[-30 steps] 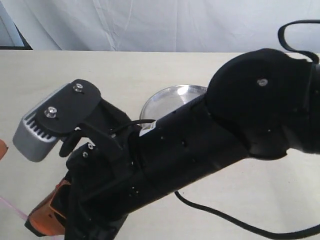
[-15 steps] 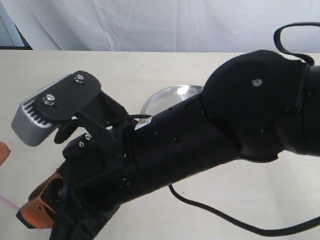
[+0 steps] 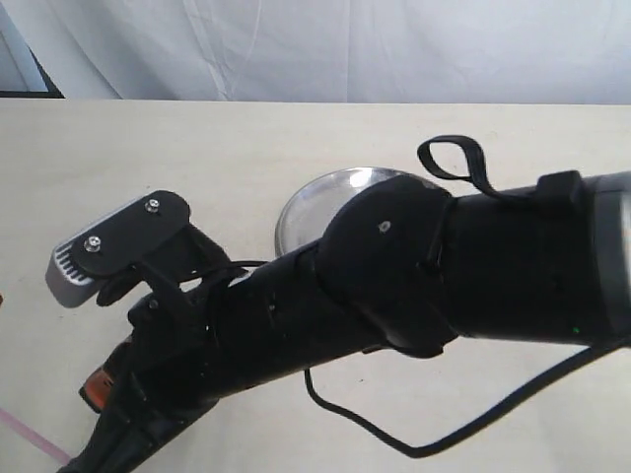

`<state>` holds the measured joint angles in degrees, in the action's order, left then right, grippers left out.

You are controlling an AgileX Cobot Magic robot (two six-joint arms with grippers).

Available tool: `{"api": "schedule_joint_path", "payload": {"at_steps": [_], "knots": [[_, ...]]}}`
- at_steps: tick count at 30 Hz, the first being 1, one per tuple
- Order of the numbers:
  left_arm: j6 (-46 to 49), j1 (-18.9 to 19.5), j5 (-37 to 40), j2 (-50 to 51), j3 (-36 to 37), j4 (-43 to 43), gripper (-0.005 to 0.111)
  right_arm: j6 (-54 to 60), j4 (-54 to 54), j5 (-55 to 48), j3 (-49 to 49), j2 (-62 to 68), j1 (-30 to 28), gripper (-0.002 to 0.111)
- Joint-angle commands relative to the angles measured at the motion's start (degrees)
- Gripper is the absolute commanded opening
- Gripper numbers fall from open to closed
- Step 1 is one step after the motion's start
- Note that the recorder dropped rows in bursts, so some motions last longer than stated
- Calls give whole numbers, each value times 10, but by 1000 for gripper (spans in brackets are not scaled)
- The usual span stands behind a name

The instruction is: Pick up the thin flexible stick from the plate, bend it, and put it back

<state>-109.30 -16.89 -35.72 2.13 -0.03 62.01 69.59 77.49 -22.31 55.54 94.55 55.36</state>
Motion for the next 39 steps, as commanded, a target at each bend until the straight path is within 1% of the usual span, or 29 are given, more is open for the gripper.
{"api": "schedule_joint_path", "payload": {"at_steps": [1, 3, 5, 7, 8, 10, 11, 12, 15, 17, 19, 21, 25, 30, 34, 35, 36, 38, 39], "knots": [[1, -3, 1, -1, 0, 37, 0, 8, -1, -3, 2, -33, 0, 0], [1, -3, 1, -1, 0, 76, 0, 8, -1, 17, 2, -69, 0, 1], [1, -3, 2, -1, 0, 101, 0, 8, -1, 23, 2, -97, 0, 7], [1, -3, 6, -1, 0, 109, 0, 8, -1, 22, 2, -121, 0, 20], [1, -3, 15, -1, 0, 107, 0, 7, -1, 6, 2, -132, 0, 36], [0, -3, 24, -1, 0, 100, 0, -1, -1, -16, 2, -133, 0, 51], [0, -3, 27, -1, 0, 93, 0, -9, -2, -25, 2, -130, 1, 55], [0, -3, 27, -1, 0, 86, 0, -16, -7, -31, 2, -126, 1, 56], [1, -3, 27, -1, 0, 72, 0, -26, -14, -54, 2, -113, 1, 50], [4, -3, 35, -1, 0, 73, 0, -26, -14, -82, 2, -103, 1, 44], [4, -3, 47, -1, 0, 77, 0, -26, -14, -101, 2, -102, 1, 42], [3, -3, 49, -1, 0, 70, 0, -26, -14, -105, 2, -101, 1, 42], [3, -3, 46, -1, 0, 41, 0, -26, -11, -77, 2, -95, 1, 42], [3, -3, 38, -1, 0, 8, 0, -24, -3, -79, 2, -67, 1, 42], [3, -3, 23, -1, 0, 3, 0, -21, 6, -70, 2, -42, 1, 41], [3, -3, 21, -1, 0, 3, 0, -18, 6, -67, 2, -38, 1, 36], [3, -3, 17, -1, 0, 2, 0, -8, 6, -63, 2, -33, 1, 28], [3, -3, 9, -1, 0, -4, 0, 7, 6, -46, 2, -29, 1, 5], [3, -3, 5, -1, 0, -7, 0, 9, 6, -34, 2, -28, 1, 0]]}}
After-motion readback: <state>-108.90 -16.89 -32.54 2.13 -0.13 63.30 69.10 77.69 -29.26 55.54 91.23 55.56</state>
